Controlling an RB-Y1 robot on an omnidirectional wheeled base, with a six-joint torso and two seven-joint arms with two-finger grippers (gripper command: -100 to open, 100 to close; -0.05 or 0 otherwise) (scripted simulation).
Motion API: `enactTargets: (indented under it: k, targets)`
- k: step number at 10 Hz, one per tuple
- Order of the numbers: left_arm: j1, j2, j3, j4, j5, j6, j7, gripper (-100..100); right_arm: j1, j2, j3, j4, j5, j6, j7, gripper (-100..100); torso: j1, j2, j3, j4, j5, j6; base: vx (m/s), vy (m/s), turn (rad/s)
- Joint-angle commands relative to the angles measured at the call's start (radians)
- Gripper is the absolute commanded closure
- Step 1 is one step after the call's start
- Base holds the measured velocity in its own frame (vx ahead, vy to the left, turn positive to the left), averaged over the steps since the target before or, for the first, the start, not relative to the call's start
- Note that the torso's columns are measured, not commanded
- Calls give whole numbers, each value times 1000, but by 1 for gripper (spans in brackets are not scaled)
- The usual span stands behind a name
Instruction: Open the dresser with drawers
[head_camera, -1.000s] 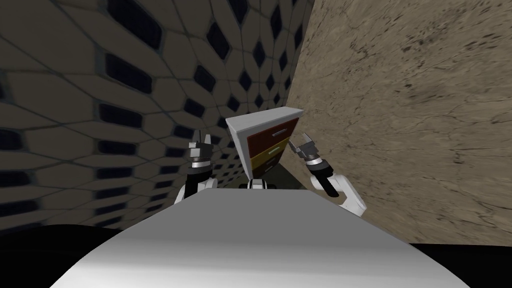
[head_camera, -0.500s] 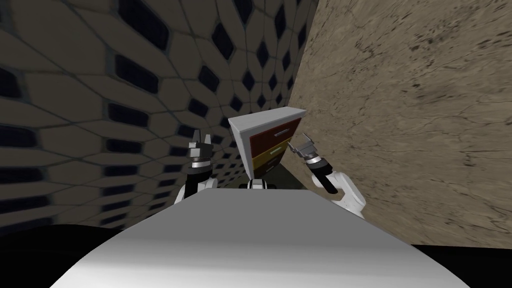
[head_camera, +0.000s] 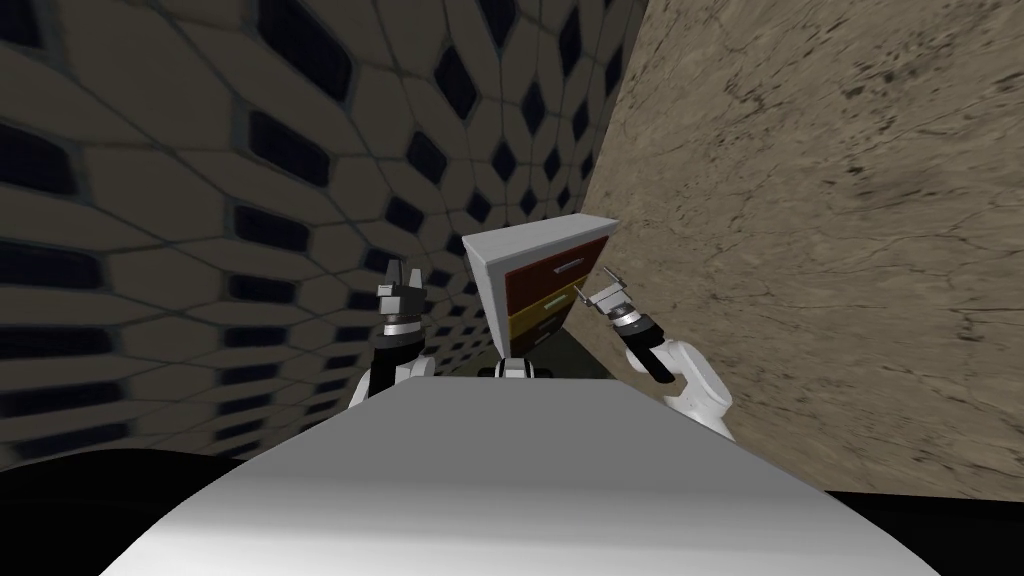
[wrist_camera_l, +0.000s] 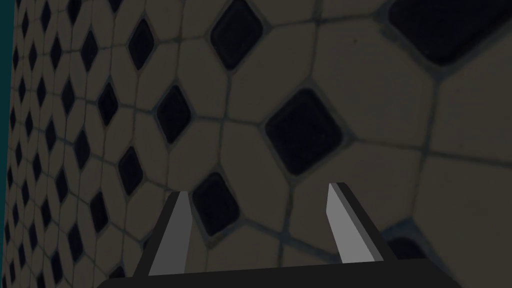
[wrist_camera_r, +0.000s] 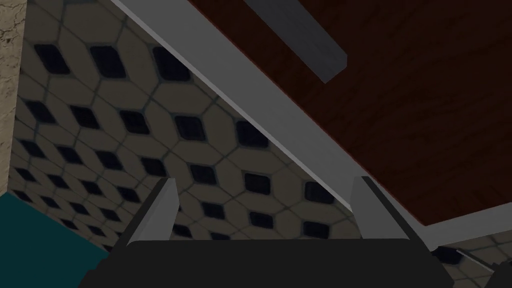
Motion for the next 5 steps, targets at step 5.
enactTargets:
  k: [5]
  targets:
    - [0, 0, 0, 0, 0, 0, 0, 0, -46, -30, -13, 68, 87, -8, 158, -100, 0, 0, 0, 0, 0, 0, 1, 21, 43]
